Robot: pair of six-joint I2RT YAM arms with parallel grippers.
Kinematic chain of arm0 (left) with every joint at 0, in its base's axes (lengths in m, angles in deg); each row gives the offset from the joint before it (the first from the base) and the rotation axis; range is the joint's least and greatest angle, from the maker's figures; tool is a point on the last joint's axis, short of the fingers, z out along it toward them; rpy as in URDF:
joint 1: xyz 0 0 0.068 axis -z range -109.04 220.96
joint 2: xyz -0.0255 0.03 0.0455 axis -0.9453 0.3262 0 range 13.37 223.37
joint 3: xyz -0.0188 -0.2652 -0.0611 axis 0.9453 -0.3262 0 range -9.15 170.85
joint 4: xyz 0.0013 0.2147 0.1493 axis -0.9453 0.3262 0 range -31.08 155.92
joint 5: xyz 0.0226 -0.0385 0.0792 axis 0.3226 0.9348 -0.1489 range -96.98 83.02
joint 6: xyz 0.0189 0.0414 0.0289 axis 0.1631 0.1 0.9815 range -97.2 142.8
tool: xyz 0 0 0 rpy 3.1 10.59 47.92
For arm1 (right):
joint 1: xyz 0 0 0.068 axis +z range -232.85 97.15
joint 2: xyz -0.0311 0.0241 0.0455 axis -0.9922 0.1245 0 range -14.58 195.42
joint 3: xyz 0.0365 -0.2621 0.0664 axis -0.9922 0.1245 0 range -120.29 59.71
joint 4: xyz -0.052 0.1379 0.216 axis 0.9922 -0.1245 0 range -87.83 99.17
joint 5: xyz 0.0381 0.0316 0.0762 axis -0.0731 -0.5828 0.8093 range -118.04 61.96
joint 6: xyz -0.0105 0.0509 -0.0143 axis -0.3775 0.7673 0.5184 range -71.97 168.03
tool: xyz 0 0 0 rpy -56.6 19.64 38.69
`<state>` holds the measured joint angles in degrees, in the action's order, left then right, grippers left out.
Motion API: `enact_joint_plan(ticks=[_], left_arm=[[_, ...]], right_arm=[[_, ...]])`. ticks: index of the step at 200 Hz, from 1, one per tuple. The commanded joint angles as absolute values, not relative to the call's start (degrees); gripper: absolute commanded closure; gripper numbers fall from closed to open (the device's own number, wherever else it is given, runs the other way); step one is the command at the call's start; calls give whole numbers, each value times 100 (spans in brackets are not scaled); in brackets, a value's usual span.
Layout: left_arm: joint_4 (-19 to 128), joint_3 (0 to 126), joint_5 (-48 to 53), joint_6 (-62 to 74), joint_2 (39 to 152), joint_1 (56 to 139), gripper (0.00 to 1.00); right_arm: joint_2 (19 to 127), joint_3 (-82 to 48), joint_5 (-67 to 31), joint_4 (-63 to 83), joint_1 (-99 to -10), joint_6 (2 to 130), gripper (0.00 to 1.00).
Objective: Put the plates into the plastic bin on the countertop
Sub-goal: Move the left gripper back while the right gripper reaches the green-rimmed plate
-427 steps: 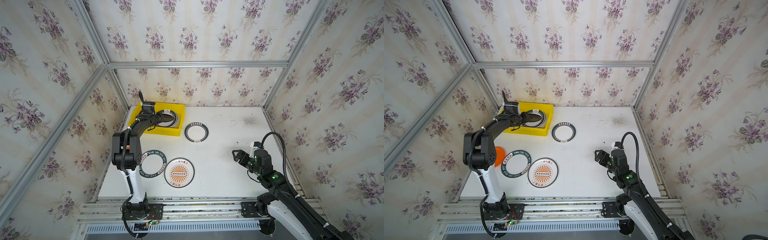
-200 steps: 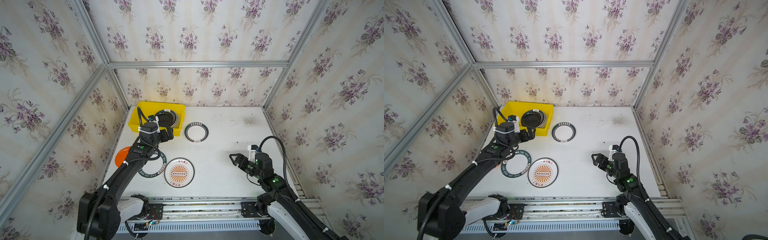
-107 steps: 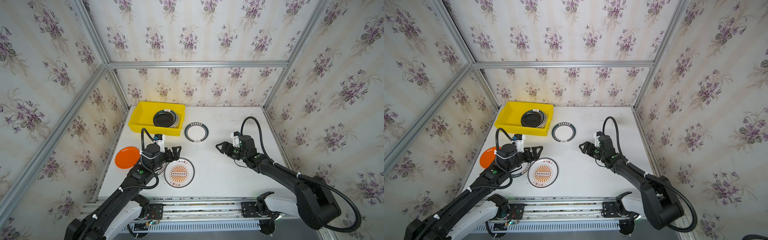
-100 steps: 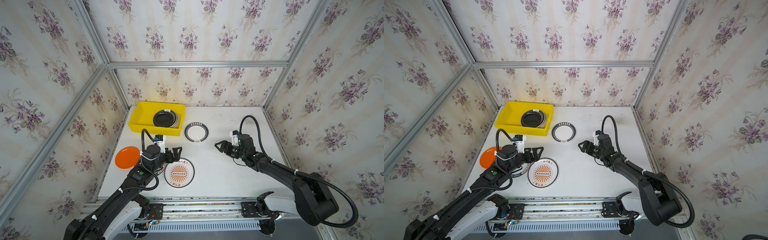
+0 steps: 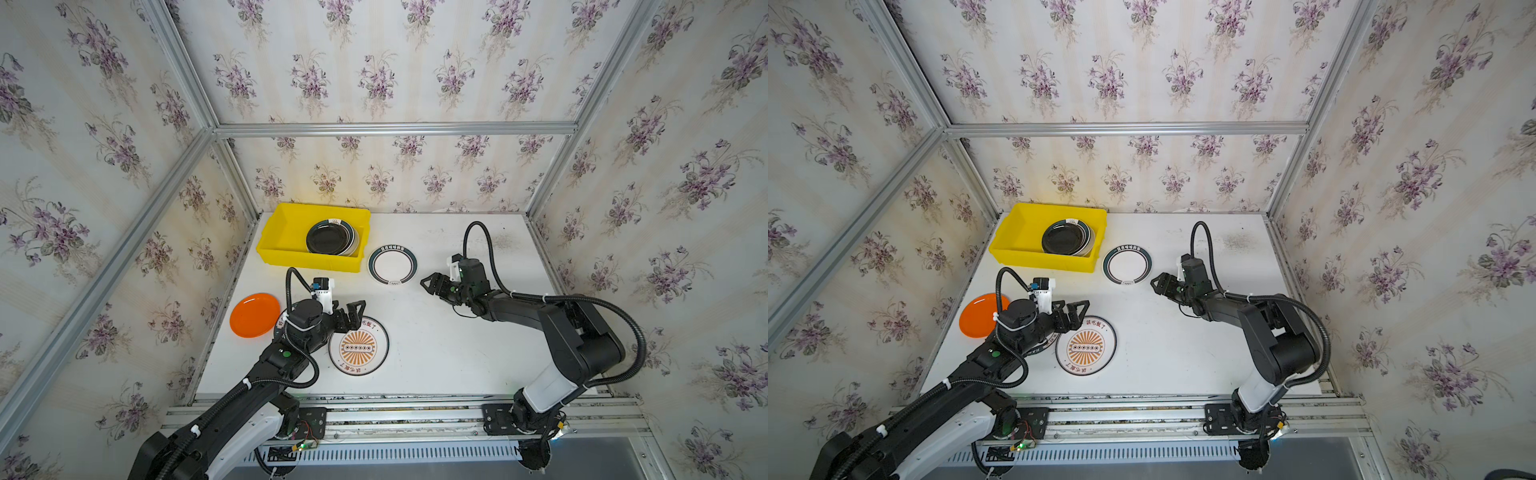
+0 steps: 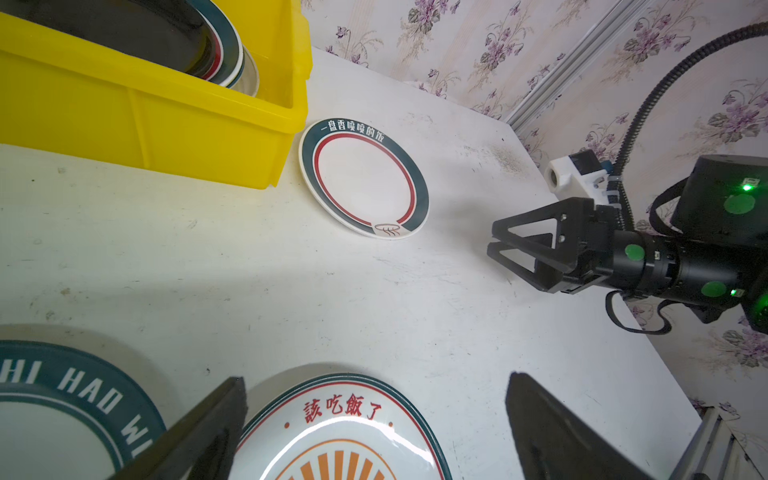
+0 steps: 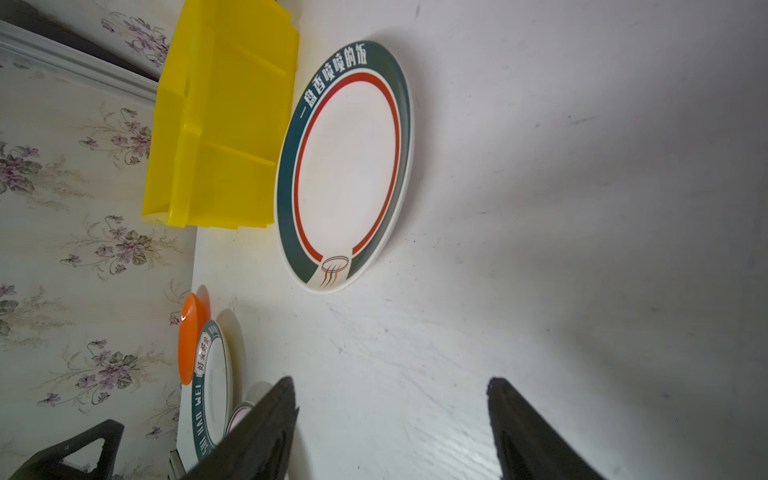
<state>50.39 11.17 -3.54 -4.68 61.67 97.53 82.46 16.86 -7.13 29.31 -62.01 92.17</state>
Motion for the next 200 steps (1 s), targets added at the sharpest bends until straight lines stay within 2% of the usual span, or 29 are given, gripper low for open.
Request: enact_joint_plan(ticks=[1, 37, 123, 148, 200], left_arm=[[4732, 1124, -448, -336, 6265, 9750, 0], [4656, 1129, -414, -330, 6387, 9749, 0], [4635, 1151, -382, -347, 6602, 9759, 0], [4645, 1150, -401, -344, 6601, 9754, 0], [4664, 1187, -382, -365, 6720, 9759, 0]], right_arm=[[8616, 1379, -489, 3590, -6198, 9388, 28], [9263, 875, -294, 3777, -6186, 9505, 36], [10153, 109, -629, 3487, -6192, 9373, 49], [10332, -87, -572, 3416, -6186, 9416, 60], [10539, -342, -727, 3260, -6191, 9416, 62]])
